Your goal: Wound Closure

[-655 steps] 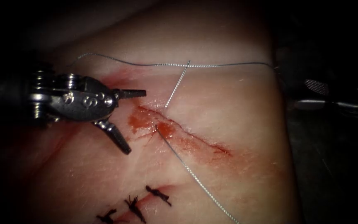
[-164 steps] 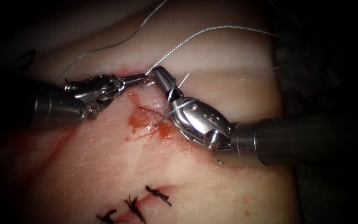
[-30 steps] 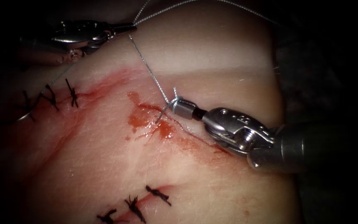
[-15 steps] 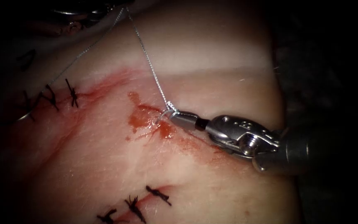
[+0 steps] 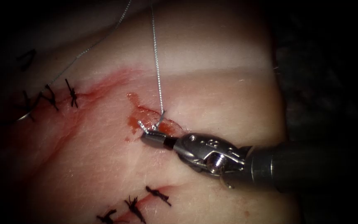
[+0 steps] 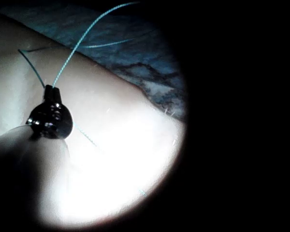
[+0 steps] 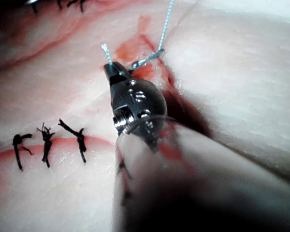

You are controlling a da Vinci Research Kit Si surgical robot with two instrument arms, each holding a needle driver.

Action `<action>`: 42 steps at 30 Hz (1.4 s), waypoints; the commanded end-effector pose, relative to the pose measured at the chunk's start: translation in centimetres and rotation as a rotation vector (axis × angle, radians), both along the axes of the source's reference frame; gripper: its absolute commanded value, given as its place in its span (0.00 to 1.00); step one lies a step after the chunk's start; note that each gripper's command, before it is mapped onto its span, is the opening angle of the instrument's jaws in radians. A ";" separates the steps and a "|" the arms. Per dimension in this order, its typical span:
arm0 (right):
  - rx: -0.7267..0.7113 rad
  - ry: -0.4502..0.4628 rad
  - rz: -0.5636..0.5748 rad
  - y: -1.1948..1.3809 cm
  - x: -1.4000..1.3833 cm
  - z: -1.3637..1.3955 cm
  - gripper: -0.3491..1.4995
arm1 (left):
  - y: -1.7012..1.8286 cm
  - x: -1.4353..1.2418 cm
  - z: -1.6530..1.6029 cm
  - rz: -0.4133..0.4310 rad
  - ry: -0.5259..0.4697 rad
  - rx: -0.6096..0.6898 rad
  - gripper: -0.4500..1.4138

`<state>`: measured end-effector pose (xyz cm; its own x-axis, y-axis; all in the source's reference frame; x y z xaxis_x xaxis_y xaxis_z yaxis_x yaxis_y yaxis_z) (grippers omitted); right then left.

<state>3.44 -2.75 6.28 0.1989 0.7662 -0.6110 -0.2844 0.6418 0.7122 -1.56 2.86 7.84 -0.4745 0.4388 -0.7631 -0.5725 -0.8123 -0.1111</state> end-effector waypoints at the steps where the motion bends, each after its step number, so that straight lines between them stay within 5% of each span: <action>1: -0.001 0.001 0.000 -0.05 0.08 0.03 0.00 | 0.06 -0.11 0.05 0.006 0.010 -0.011 0.00; 3: 0.000 0.003 -0.005 -0.06 0.09 0.01 0.00 | 0.20 -0.33 0.08 0.096 0.057 -0.090 0.00; 9: 0.002 0.009 -0.027 -0.13 0.12 -0.01 0.00 | 0.30 -0.57 0.14 0.120 0.089 -0.125 0.00; 16: 0.004 0.045 -0.076 -0.23 0.18 -0.11 0.00 | 0.62 -1.07 0.10 0.291 0.220 -0.299 0.00; 22: 0.004 0.047 -0.081 -0.25 0.15 -0.13 0.00 | 0.75 -1.26 0.11 0.315 0.327 -0.366 0.00; 38: 0.006 0.067 -0.129 -0.35 0.20 -0.21 0.00 | 0.83 -1.74 0.35 0.563 0.724 -0.603 0.00; 42: 0.004 0.069 -0.141 -0.41 0.22 -0.22 0.00 | 0.86 -1.79 0.36 0.554 0.729 -0.596 0.00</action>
